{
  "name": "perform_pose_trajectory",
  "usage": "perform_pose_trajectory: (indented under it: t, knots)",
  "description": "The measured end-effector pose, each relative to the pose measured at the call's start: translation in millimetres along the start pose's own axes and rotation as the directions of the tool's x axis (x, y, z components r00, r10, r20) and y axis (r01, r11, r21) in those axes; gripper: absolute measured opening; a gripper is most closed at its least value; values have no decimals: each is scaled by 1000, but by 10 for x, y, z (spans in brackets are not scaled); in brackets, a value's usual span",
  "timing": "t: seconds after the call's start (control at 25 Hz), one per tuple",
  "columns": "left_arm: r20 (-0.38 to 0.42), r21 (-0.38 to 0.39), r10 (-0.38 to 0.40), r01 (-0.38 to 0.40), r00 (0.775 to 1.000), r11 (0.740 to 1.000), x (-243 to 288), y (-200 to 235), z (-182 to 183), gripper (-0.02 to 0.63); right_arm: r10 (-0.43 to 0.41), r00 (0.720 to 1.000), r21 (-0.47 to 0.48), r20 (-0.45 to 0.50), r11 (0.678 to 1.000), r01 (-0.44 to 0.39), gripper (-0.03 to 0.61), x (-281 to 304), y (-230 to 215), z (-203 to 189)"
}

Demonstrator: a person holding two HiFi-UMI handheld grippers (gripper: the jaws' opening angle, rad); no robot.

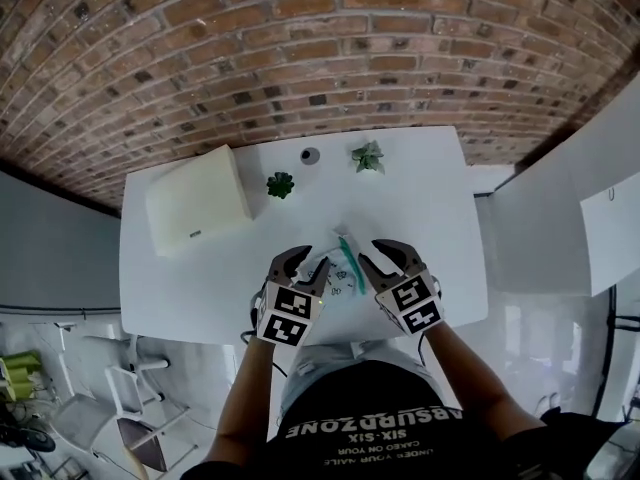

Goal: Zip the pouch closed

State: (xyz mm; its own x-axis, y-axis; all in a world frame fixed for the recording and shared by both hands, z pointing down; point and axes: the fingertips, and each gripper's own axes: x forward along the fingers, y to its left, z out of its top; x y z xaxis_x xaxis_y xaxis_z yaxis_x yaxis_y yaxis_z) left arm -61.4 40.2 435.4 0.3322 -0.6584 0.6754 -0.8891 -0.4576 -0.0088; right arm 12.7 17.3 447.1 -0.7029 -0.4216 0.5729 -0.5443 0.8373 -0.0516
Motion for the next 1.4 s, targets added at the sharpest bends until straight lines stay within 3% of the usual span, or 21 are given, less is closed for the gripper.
perform_pose_trajectory:
  t: [0.28,0.56,0.88,1.16,1.4]
  knots:
    - [-62,67,-124,128,990,989,288,97,-90,123,24,997,-17,-79,1000,-25,127,295,-81,-148]
    - [-145,122,-196,214,970,969,597,139,-267,123,28,988,-80,-154,996,-41,127,574,-179,-338]
    - [-249,258,-194,258,949,931,911,179,-486,123,63,964,-131,-257,986,-100,124,809,-174,-534]
    - [-274,290,-244,322,930,901,1166,222,-591,123,60,945,-174,-321,977,-122,118,1054,-234,-690]
    - [-344,377,-235,363,909,852,1371,232,-740,123,55,928,-234,-369,960,-150,114,1225,-271,-813]
